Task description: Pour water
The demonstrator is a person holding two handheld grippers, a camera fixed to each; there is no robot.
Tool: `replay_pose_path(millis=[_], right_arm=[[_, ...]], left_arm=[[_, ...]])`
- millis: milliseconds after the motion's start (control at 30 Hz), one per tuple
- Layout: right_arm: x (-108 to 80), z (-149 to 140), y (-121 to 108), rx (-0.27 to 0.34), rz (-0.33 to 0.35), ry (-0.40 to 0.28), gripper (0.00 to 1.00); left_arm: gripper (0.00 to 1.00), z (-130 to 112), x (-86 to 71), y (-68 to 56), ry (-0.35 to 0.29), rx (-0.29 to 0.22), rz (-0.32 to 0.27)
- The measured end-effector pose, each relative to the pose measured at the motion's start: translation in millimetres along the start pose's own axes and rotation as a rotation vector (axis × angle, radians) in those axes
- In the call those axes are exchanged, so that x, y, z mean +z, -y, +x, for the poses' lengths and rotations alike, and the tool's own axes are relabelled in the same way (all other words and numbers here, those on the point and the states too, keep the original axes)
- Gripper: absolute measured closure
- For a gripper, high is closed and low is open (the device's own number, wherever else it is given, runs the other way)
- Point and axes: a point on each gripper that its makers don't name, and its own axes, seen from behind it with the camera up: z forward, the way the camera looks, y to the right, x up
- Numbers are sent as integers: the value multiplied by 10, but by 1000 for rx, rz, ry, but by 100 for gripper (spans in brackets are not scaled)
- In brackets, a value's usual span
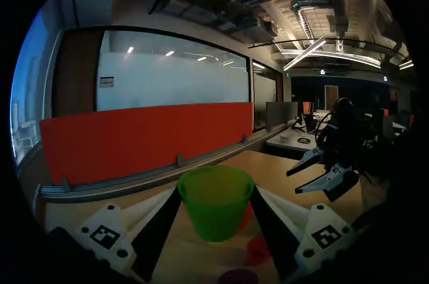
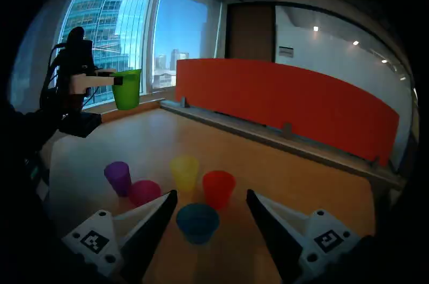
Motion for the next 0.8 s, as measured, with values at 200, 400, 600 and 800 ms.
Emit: replay_pose_path(millis=[200, 400, 600, 800], right_arm=[[94, -117, 46, -5, 22, 21, 0], [198, -315, 98, -13, 52, 62, 0], [290, -528, 124, -20, 72, 106, 0], [364, -703, 153, -12, 91, 144, 0]], left_arm=[[12, -2, -36, -23, -8, 5, 4], [12, -3, -77, -57, -11, 11, 7], [12, 3, -106, -113, -11, 19, 1], [12, -9, -122, -165, -7, 33, -2]])
